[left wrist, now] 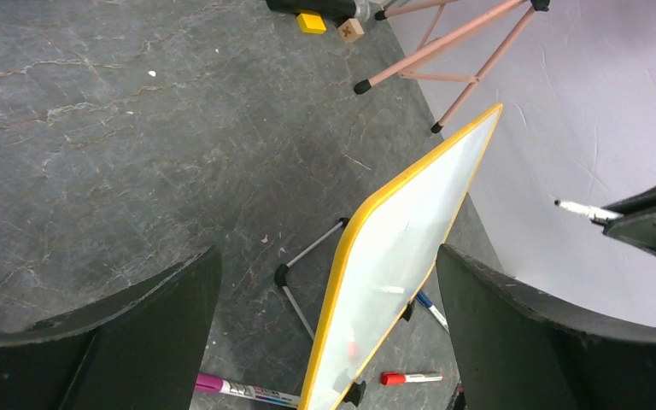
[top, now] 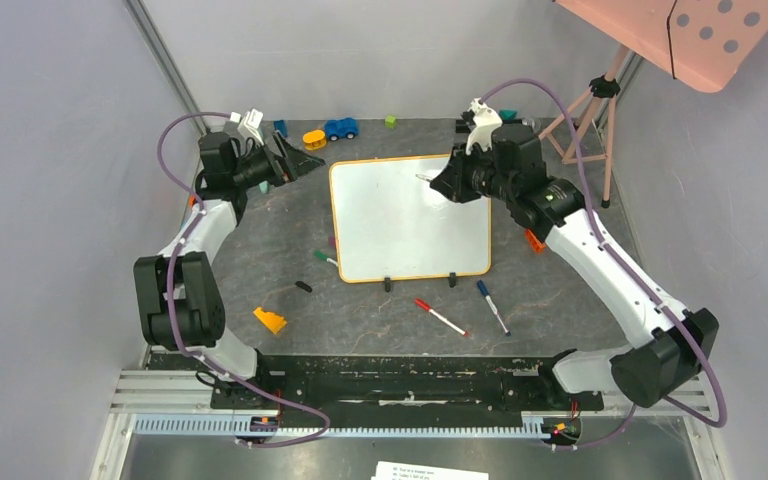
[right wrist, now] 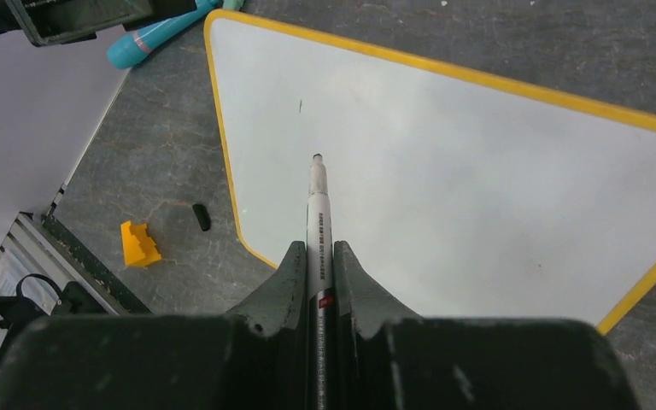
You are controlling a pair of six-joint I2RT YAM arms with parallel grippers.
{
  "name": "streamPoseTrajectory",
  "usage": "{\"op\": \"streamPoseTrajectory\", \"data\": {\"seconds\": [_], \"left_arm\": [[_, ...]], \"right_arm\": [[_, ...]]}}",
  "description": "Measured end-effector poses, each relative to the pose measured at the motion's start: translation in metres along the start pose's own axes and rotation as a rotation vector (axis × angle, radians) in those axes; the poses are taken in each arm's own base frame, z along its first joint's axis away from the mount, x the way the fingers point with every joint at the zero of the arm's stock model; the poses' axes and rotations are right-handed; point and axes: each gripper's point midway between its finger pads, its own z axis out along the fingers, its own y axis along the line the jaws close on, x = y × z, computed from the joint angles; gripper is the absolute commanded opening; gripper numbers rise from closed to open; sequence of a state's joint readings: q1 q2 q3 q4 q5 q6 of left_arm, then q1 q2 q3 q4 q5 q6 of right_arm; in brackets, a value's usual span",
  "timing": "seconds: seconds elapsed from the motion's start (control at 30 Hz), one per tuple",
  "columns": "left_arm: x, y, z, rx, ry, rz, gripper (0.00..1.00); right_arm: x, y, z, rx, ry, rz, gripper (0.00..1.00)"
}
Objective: Write a sentence on the whiteboard
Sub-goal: Hold the whiteboard on the whiteboard stand.
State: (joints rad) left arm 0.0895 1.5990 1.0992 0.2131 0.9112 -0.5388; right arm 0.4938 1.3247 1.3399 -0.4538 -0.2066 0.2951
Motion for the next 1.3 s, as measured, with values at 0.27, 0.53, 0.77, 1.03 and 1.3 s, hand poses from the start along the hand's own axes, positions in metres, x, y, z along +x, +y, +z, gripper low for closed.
{"op": "streamPoseTrajectory", "data": {"seconds": [0.27, 0.53, 0.77, 1.03, 1.3], "left_arm": [[0.006, -0.004, 0.006, 0.093, 0.031, -0.009, 1.00], [0.015, -0.004, 0.012, 0.183, 0.041, -0.074, 1.00], [0.019, 0.002, 0.020, 0.237, 0.047, -0.148, 1.00], [0.024, -0.007, 0.020, 0.321, 0.052, -0.157, 1.00], [0.026, -0.011, 0.022, 0.430, 0.026, -0.089, 0.93]], "right_arm": [[-0.026, 0.005, 0.029, -0.031, -0.027, -0.016, 0.00], [-0.036, 0.011, 0.040, -0.063, -0.058, -0.005, 0.00], [-0.040, 0.013, 0.047, -0.083, -0.065, -0.002, 0.00], [-0.034, 0.015, 0.058, -0.106, -0.044, 0.016, 0.00], [-0.037, 0.017, 0.058, -0.119, -0.054, 0.012, 0.00]]}}
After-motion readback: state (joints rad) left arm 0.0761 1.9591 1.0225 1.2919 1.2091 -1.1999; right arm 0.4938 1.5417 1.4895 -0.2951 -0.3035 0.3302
